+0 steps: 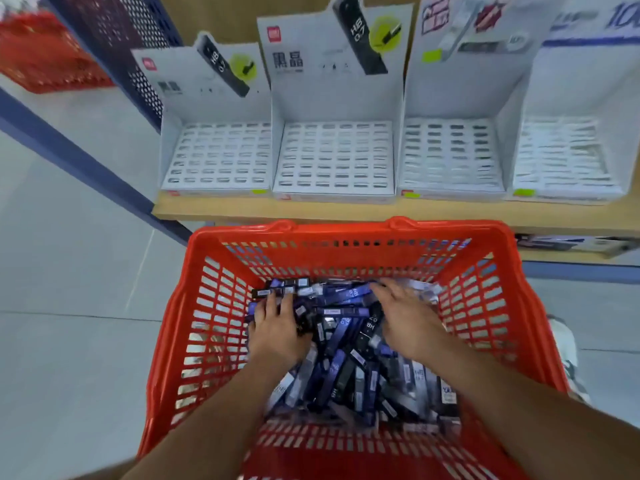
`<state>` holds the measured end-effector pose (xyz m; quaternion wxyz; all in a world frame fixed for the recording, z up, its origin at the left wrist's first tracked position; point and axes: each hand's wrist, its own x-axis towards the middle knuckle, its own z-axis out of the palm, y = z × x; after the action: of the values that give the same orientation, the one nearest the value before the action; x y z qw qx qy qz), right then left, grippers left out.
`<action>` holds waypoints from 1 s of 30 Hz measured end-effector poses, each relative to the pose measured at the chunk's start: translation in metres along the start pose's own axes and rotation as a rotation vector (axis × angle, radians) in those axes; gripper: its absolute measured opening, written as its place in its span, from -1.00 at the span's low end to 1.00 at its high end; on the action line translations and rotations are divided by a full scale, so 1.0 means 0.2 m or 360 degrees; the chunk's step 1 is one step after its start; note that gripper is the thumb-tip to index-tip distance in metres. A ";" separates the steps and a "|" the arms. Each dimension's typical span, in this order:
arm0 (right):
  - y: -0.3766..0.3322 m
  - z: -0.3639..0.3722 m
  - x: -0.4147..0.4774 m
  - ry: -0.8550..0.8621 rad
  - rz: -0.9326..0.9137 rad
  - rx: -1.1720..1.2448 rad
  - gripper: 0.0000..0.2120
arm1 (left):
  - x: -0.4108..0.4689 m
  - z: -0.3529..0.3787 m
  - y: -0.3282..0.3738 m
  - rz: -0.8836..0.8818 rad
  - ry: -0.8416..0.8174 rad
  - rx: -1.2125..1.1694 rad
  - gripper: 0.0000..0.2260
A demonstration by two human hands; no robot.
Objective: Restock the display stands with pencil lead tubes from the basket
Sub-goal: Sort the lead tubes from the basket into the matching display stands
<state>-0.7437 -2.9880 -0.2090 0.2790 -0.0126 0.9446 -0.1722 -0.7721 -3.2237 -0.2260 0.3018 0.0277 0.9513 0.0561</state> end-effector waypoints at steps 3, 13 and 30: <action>-0.10 0.07 0.15 -0.0117 -0.0132 -0.0149 -0.25 | 0.06 0.07 -0.05 -0.0054 -0.0076 -0.0076 -0.10; -0.09 0.17 0.20 -0.0209 0.0014 -0.0588 -0.35 | -0.06 0.20 0.00 0.0354 0.0008 -0.0071 -0.51; -0.31 -0.12 -0.04 -0.0282 0.0637 0.2424 -0.85 | -0.08 -0.26 0.13 -0.0328 -0.0190 -0.2918 -0.75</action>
<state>-0.7550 -3.0380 -0.1659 0.3107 0.3383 0.5254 -0.7162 -0.7893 -3.2044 -0.1710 0.2577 -0.3040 0.5155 0.7586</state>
